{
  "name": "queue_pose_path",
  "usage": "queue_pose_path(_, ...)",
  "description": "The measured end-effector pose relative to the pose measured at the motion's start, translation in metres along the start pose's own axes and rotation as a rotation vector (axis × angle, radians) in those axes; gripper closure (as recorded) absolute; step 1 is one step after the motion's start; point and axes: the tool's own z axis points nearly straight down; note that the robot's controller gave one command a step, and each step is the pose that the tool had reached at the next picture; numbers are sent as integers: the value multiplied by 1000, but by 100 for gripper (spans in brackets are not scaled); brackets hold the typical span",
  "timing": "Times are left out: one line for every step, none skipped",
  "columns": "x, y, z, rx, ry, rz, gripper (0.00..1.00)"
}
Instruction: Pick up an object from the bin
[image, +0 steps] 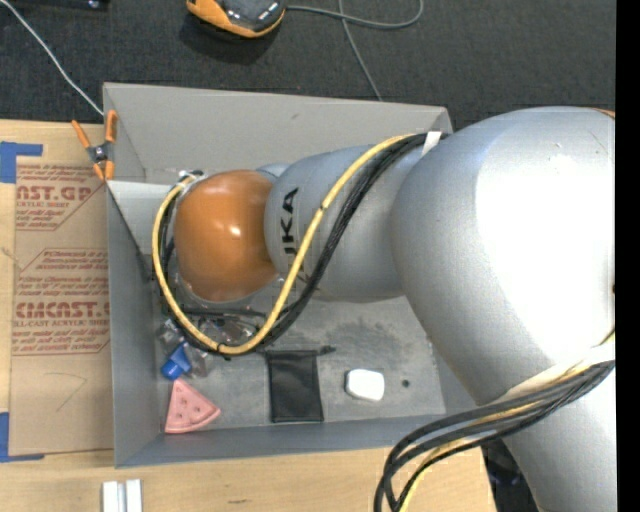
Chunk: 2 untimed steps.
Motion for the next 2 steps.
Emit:
queue_pose_path(0, 0, 0, 0, 0, 0, 100)
queue_pose_path(2, -19, -135, -1, -4, 20, 100)
